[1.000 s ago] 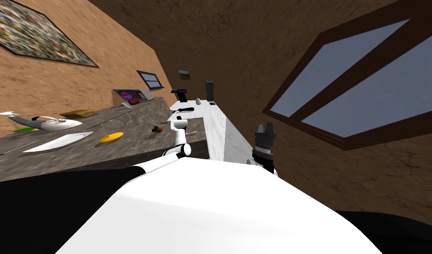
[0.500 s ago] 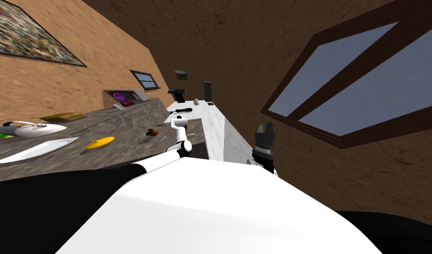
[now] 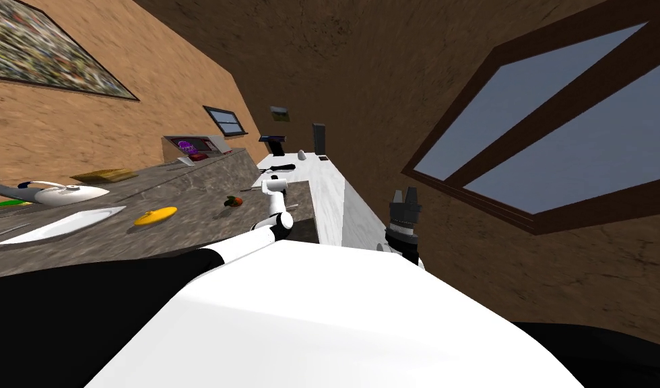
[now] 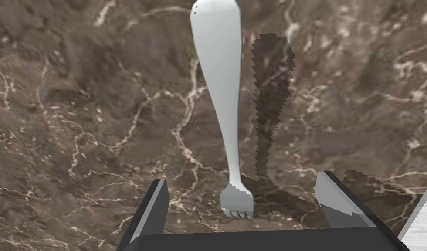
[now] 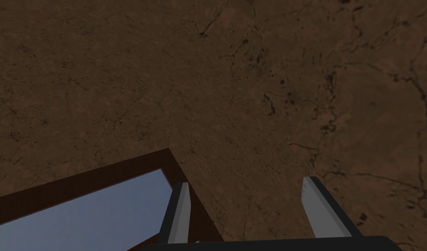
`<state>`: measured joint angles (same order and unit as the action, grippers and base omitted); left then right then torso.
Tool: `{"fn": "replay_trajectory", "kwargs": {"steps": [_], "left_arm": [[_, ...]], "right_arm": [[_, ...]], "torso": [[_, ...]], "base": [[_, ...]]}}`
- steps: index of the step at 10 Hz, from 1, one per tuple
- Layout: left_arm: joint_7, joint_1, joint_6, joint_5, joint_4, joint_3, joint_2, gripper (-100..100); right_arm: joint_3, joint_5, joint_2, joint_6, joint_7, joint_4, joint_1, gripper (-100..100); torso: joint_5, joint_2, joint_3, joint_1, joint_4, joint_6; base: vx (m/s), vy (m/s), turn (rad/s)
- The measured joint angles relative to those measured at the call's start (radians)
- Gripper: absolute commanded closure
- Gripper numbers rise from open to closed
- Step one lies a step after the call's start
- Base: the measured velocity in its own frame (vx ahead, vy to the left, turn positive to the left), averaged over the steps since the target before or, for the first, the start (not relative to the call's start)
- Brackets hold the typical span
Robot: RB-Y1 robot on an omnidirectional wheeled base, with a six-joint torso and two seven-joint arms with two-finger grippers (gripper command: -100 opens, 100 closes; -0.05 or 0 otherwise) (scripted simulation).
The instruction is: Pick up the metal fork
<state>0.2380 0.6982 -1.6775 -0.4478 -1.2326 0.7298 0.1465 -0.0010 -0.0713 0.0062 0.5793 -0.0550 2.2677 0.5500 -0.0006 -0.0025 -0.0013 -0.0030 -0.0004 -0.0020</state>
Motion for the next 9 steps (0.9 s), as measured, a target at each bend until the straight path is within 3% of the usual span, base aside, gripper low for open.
{"fn": "replay_trajectory", "kwargs": {"steps": [1,3,5,7,8,9], "left_arm": [[0.003,0.008,0.020,0.019,0.035,-0.022,0.006,-100],[0.009,0.031,0.067,0.069,0.089,-0.078,0.020,-100],[0.010,0.036,0.079,0.080,0.135,-0.093,0.024,-100],[0.016,0.072,0.114,0.125,0.202,-0.142,0.048,-100],[0.016,0.073,0.120,0.130,0.221,-0.153,0.046,-100],[0.024,0.075,0.130,0.156,0.214,-0.182,0.047,-100]], "right_arm": [[0.000,0.000,0.000,0.000,0.000,0.000,0.000,0],[0.000,0.000,0.000,0.000,0.000,0.000,0.000,0],[0.000,0.000,0.000,0.000,0.000,0.000,0.000,0],[0.000,0.000,0.000,0.000,0.000,0.000,0.000,0],[0.000,0.000,0.000,0.000,0.000,0.000,0.000,0],[0.000,0.000,0.000,0.000,0.000,0.000,0.000,0]], "torso": [[0.000,-0.001,-0.001,-0.002,-0.001,0.000],[0.000,-0.002,-0.002,-0.002,-0.001,0.001],[0.001,0.002,0.001,0.003,0.000,0.001],[0.000,-0.002,-0.002,-0.002,-0.001,0.001],[0.000,0.000,0.000,0.001,-0.001,0.001],[0.000,-0.002,-0.001,-0.001,-0.001,0.000]], "base": [[0.091,-0.080,0.475],[0.039,-0.052,0.100],[0.025,-0.025,0.164],[0.049,-0.057,0.133],[0.069,-0.064,0.359],[0.068,-0.083,0.188]]}}
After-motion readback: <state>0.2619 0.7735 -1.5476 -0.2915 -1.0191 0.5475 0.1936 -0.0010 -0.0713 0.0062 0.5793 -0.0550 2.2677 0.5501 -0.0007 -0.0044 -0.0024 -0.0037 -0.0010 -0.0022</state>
